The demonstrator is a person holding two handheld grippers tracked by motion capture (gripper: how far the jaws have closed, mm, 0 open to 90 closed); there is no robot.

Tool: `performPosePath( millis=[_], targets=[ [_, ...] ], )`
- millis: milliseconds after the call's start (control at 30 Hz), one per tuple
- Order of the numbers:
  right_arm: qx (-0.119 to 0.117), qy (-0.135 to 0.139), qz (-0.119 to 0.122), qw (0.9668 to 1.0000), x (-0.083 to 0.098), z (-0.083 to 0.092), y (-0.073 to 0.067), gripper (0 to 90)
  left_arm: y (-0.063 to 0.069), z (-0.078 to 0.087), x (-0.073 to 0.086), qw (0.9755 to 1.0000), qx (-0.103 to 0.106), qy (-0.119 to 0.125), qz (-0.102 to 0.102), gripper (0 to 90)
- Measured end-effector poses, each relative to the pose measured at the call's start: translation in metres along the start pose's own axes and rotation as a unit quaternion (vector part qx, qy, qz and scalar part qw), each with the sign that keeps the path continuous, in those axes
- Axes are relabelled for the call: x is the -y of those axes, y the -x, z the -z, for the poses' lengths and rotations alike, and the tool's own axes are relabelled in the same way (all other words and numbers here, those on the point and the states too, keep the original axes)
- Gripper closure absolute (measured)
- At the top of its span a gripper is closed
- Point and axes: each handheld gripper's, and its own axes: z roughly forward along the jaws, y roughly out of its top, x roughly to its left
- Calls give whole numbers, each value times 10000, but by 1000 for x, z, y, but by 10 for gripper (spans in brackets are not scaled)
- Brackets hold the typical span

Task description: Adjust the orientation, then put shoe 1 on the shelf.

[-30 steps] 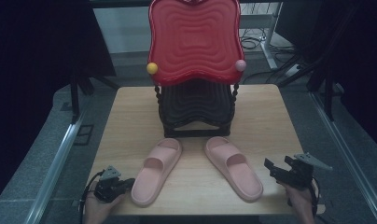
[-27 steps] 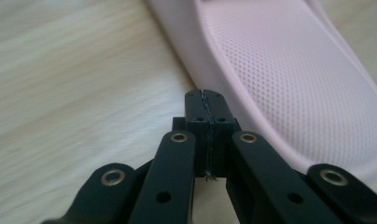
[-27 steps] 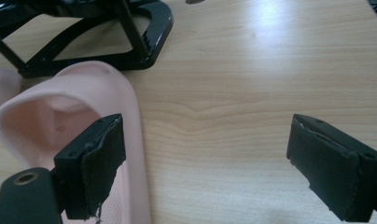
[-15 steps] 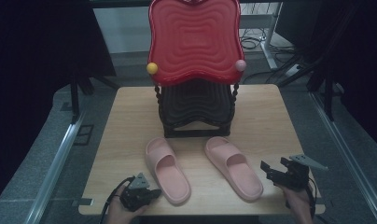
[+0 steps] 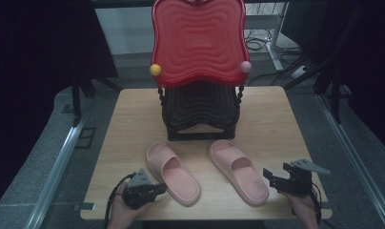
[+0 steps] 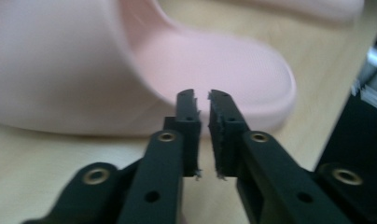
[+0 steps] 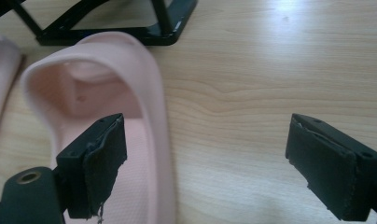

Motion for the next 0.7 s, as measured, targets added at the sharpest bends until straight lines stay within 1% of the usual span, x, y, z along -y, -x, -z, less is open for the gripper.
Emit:
performPosePath(
  millis=[33,67,100,133,167,200,233,267,300,333,367,400,433,467,500,567,633,700],
  targets=[
    [-75,-13,77,9999,-1,0,-3,131,-3,5,-5,9998,-89,155,65,744],
    [-103,-12,116,9999,-1,0,-5,136,-9,13,-18,9985,-247,468,152,705],
    [-145,-3,147,9998,-1,0,-7,142,-9,13,-18,9985,-247,468,152,651],
    [-198,-5,170,9997,-1,0,-9,150,-12,18,-33,9961,-441,724,231,595],
    [-252,16,189,9995,-1,0,-11,167,-13,20,-41,9951,-527,814,196,545],
    [-252,16,189,9995,-1,0,-11,167,-13,20,-41,9951,-527,814,196,504],
    [-387,52,285,9988,-2,1,-16,205,-14,21,-48,9941,-586,895,169,467],
    [-435,69,379,9983,-2,1,-19,223,-15,21,-60,9929,-620,1007,152,440],
    [-453,106,444,9979,-2,1,-22,239,-15,20,-63,9927,-617,1030,136,420],
    [-453,106,444,9979,-2,1,-22,239,-15,20,-63,9927,-617,1030,136,401],
    [-540,142,577,9968,-3,1,-29,272,-15,18,-66,9926,-622,1039,130,386],
    [-540,142,577,9968,-3,1,-29,272,-15,18,-66,9926,-622,1039,130,372],
    [-640,172,721,9952,-3,1,-37,306,-16,15,-65,9928,-605,1021,146,364],
    [-640,172,721,9952,-3,1,-37,306,-16,15,-65,9928,-605,1021,146,358],
    [-719,176,840,9937,-4,-1,-45,342,-17,14,-64,9932,-603,984,145,350],
    [-851,188,893,9922,-5,-3,-55,380,-19,15,-61,9935,-581,961,177,341],
    [-1021,177,980,9898,-8,-6,-66,410,-21,16,-58,9938,-537,945,229,332],
    [-1158,159,1095,9871,-11,-10,-78,428,-24,18,-54,9936,-537,946,296,321]
  ],
)
